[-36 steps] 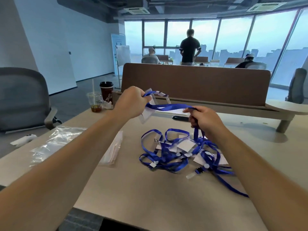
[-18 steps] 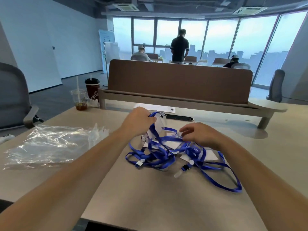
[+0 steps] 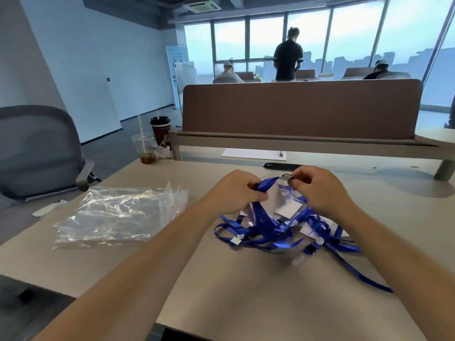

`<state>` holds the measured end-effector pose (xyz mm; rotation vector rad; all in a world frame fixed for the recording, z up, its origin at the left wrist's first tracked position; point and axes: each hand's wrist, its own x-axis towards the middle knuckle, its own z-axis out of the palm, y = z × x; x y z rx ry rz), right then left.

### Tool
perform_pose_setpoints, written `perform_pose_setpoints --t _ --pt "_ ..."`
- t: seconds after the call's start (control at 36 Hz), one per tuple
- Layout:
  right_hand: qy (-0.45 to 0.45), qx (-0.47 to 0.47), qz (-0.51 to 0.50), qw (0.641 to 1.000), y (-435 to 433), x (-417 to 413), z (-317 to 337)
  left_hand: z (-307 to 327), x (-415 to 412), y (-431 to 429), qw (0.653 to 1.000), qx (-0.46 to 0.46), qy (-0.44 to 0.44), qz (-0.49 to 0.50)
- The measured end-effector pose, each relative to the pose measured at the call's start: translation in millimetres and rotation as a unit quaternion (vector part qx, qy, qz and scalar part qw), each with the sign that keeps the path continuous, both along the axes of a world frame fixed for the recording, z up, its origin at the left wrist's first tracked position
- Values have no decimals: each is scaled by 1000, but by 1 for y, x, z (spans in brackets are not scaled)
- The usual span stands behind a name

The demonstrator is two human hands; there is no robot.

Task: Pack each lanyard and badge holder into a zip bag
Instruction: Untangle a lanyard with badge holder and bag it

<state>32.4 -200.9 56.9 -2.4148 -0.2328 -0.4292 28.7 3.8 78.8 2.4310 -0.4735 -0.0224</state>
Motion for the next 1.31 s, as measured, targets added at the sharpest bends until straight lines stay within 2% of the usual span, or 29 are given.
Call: perform_pose_setpoints --t 0.14,0.28,0.39,0.56,0.72,0.81,0.94,1.06,1.19,1.31 --pt "-10 50 12 999 1 -4 6 1 -5 5 995 -31 65 -68" --pt "21 114 19 993 -1 -8 12 2 -6 8 988 -48 120 -79" --pt "90 172 30 981 -2 -11 10 1 -4 10 994 -27 80 -74" --pt "177 299 34 937 -1 -10 -4 -4 4 12 985 -168 42 -10" --pt "266 452 60 849 7 -8 -17 -11 11 7 968 -242 31 67" --pt "284 456 71 840 14 -13 -21 -12 14 5 966 -245 28 84" --pt "282 416 58 863 22 -12 -30 -11 13 0 963 -241 1 120" --pt "285 410 62 864 26 -10 -33 -12 12 -3 955 -259 -4 142" --pt "330 408 100 846 31 -14 -36 -12 12 -4 945 -277 -36 173" --pt "400 357 180 825 31 -20 -37 -11 14 -4 938 -276 -58 202"
